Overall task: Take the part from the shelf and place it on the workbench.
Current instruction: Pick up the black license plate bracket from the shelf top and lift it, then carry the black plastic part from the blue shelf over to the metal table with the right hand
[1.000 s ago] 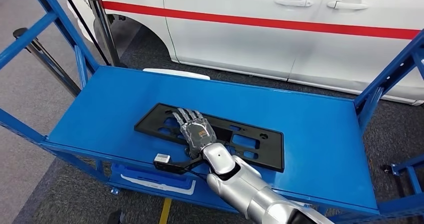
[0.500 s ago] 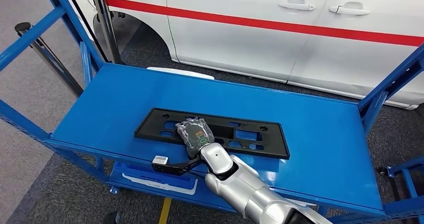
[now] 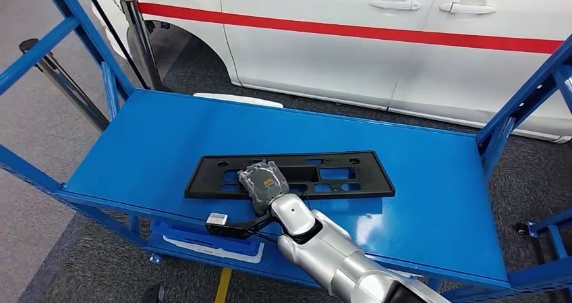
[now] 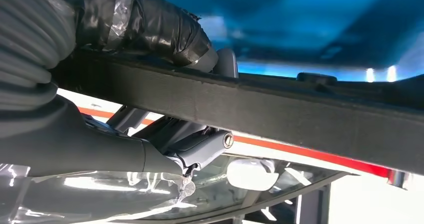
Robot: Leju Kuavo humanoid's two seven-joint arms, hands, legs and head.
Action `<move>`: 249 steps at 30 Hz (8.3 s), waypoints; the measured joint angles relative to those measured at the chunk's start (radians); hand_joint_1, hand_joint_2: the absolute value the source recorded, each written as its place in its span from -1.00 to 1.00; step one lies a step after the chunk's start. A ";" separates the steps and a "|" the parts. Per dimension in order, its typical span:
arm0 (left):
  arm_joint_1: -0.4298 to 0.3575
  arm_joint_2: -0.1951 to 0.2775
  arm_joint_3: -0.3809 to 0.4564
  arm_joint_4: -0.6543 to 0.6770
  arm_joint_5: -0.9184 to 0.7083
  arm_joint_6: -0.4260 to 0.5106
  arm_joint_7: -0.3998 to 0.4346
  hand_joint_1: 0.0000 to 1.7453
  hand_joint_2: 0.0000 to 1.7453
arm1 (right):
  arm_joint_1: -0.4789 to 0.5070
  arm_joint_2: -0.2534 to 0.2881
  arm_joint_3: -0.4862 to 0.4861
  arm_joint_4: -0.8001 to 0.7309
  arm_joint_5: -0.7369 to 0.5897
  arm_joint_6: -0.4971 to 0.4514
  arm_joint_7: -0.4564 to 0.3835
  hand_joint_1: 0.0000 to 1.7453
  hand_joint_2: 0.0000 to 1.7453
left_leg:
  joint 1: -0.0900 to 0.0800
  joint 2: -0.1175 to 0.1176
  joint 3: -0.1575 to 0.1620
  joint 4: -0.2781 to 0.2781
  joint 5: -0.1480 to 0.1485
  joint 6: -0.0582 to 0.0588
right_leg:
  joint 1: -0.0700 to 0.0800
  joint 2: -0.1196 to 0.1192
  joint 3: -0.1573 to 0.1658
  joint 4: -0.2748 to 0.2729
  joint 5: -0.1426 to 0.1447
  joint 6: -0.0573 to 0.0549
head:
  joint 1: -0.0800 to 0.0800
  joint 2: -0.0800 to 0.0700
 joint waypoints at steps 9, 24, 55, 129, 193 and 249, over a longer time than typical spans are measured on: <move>0.006 0.004 0.001 0.000 0.010 0.000 0.011 -1.00 1.00 | 0.003 -0.001 0.004 0.005 0.020 -0.037 0.017 0.98 1.00 | -0.002 -0.001 0.037 -0.064 0.048 0.002 | 0.007 0.004 -0.005 0.013 -0.007 0.009 | 0.000 0.000; -0.008 -0.014 -0.020 0.000 -0.004 0.017 0.059 -1.00 1.00 | 0.078 -0.043 -0.021 -0.086 0.253 -0.404 0.002 0.98 1.00 | -0.006 0.000 0.042 -0.082 0.048 0.038 | 0.010 0.004 -0.034 0.043 -0.002 0.025 | 0.002 0.000; -0.036 -0.037 -0.070 0.000 -0.026 0.020 0.081 -1.00 1.00 | 0.235 -0.070 -0.255 -0.387 0.468 -0.414 -0.178 0.98 1.00 | -0.008 0.009 -0.033 -0.080 0.128 0.031 | 0.002 0.006 0.083 0.031 -0.090 0.038 | 0.002 0.000; -0.040 -0.031 -0.058 0.000 0.023 0.005 0.103 -1.00 1.00 | 0.226 -0.102 -0.182 -0.346 -0.256 -0.192 -0.411 0.98 1.00 | -0.002 0.010 -0.004 0.131 -0.005 -0.007 | 0.014 -0.005 -0.082 0.027 0.044 -0.008 | 0.004 0.000; 0.154 0.055 -0.129 0.000 -0.119 -0.110 0.024 -1.00 1.00 | 0.513 -0.312 -0.301 -0.743 -0.940 0.447 -0.594 0.98 1.00 | -0.007 0.050 0.091 -0.079 -0.005 0.000 | 0.005 -0.079 0.004 0.020 -0.027 0.018 | 0.002 0.000; 0.153 0.072 -0.145 0.001 -0.157 -0.098 0.039 -1.00 1.00 | 0.553 -0.352 -0.301 -0.816 -0.914 0.446 -0.608 0.98 1.00 | 0.000 -0.005 -0.077 0.169 -0.070 -0.018 | -0.002 -0.043 0.037 0.004 -0.049 -0.003 | -0.008 0.000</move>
